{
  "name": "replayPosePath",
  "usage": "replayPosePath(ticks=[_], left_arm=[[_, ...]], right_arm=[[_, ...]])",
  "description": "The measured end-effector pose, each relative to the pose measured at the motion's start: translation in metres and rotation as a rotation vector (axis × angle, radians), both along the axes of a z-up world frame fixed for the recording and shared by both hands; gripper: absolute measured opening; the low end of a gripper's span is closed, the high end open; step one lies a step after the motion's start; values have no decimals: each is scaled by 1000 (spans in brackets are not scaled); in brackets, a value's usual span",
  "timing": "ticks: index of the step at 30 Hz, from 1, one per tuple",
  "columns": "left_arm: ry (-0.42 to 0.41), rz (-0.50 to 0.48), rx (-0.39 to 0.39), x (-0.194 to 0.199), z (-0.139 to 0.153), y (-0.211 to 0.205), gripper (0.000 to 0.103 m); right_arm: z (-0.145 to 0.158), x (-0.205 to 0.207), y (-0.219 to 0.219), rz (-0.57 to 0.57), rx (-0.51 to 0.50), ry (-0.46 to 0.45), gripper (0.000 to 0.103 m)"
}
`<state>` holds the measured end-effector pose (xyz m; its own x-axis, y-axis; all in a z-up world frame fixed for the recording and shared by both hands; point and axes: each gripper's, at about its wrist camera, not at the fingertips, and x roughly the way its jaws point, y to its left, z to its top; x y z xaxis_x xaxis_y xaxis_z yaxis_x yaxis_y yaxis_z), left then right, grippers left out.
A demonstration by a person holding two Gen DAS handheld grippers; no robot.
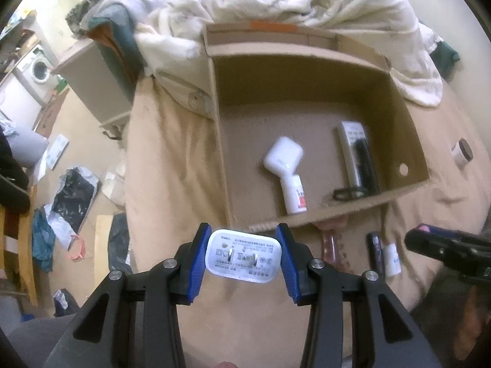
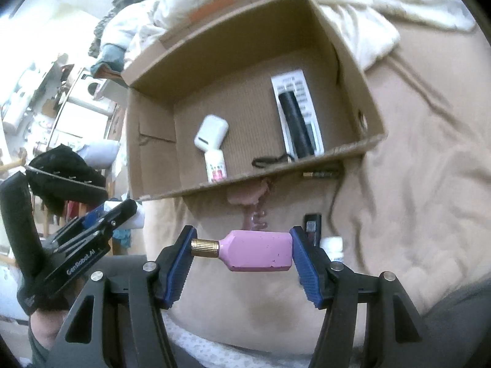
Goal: Organize rigid objects
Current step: 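Carry the charger with the left tool while the right tool carries the pink cylinder into the box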
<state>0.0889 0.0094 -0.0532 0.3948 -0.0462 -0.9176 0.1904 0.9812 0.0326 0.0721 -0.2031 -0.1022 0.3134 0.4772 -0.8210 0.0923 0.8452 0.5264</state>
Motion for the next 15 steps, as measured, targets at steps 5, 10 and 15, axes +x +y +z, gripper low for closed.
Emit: replayPosePath(ticks=[5,10,15], left_arm=[[-23,21,11,8,10,-2,39],[-32,4,4,26,21,-16,39],[-53,-31,7,49,25,-37,39]], right_arm=[[16,15,-10,8,-3,-64,66],[32,41,-22,15,-10,-157,66],[37,65,-27,15,-61,-237,66]])
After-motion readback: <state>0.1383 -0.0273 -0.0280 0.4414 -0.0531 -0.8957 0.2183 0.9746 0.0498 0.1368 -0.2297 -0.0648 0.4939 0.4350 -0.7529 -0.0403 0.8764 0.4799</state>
